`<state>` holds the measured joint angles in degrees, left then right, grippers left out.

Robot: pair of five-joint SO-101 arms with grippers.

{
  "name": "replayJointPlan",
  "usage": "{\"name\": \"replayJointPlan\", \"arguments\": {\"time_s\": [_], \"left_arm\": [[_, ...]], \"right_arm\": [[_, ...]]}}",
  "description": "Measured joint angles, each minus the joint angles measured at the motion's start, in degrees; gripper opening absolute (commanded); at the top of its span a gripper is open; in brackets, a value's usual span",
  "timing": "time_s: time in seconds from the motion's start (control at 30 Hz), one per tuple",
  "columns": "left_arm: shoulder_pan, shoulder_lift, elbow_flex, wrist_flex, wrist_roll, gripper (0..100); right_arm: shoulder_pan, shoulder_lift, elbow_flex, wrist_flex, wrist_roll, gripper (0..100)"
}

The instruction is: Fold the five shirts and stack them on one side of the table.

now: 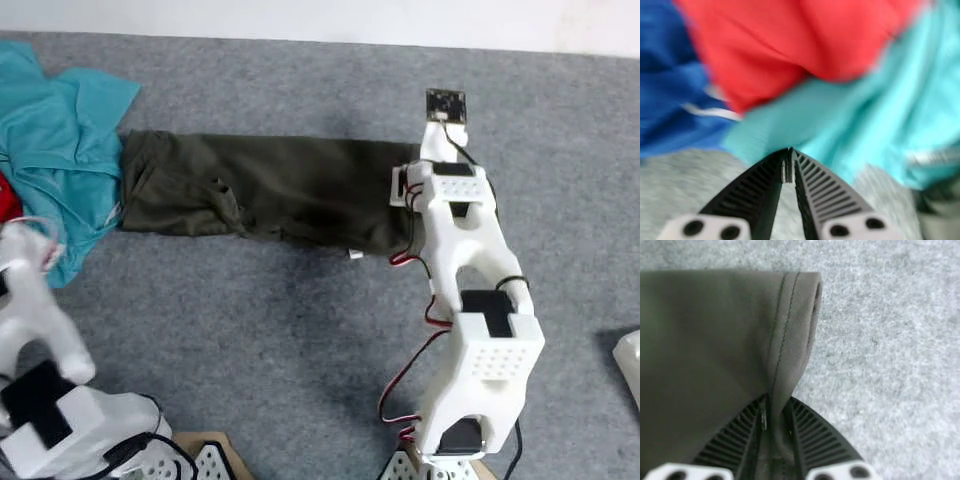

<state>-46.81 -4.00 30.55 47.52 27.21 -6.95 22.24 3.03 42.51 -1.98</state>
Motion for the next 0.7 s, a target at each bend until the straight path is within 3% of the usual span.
{"name": "replayJointPlan", "arguments": {"time_s": [0.13,0.3,0.7], "left_arm": [[-5.2,0.0,0.0,-1.0,0.9,1],[-5.4,0.0,0.7,-2.2,0.7,1],[-8.0,0.0,1.3,-2.5,0.7,1]], "right_arm": [[0.0,-0.5,0.0,2.0,0.0,0.6],[-0.6,-0.5,-1.6,3.6,0.0,0.6],[-12.2,-0.5,-21.3,14.1,0.0,0.6]]}}
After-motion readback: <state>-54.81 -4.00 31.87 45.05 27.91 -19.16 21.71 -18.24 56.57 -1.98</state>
